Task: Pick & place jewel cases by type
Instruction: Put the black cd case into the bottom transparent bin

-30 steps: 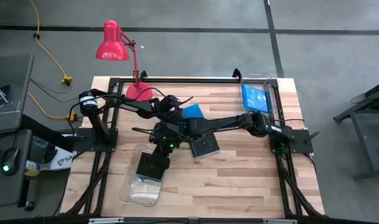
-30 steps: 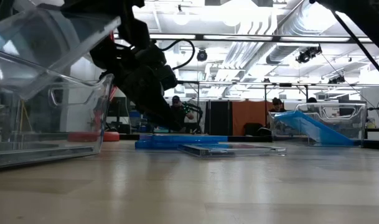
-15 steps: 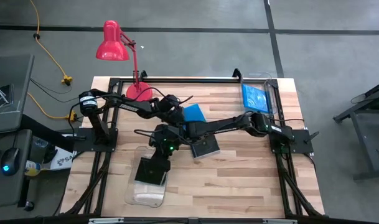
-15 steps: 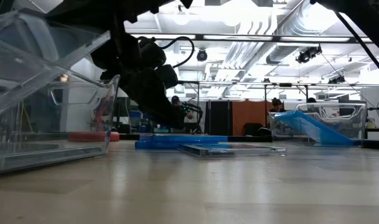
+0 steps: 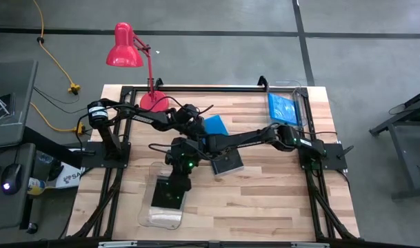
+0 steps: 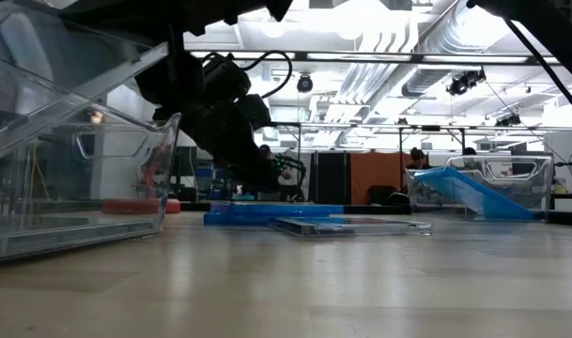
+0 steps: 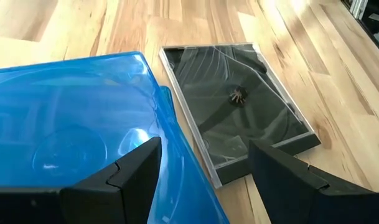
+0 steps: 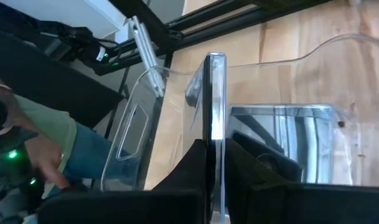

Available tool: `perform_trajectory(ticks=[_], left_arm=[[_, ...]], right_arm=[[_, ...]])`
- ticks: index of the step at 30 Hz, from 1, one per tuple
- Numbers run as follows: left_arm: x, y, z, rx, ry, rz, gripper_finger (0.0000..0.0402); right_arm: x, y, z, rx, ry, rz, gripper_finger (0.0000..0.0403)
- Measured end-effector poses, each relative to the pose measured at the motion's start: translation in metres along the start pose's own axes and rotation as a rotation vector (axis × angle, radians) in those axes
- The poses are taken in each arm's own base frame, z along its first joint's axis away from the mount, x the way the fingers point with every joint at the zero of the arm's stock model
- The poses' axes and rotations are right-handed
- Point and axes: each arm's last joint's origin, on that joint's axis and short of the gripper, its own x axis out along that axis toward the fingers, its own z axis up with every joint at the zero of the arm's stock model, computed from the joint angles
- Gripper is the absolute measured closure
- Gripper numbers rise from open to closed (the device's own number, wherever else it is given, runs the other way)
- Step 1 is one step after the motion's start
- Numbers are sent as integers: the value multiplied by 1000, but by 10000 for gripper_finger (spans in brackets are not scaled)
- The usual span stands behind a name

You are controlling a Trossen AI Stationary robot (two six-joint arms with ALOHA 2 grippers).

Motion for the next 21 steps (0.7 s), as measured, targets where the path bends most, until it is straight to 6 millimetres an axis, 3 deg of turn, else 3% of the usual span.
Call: perform_trajectory(ticks=[5, 14, 21], left_arm=[[0, 0, 0, 0, 1, 15, 163], [0, 3, 0, 4, 7, 97, 163], [0, 4, 0, 6, 11, 155, 163]], right_arm=[[0, 1, -1, -13, 20, 29, 374], [0, 1, -2, -31, 35, 54, 384], [0, 1, -2, -31, 34, 54, 359]])
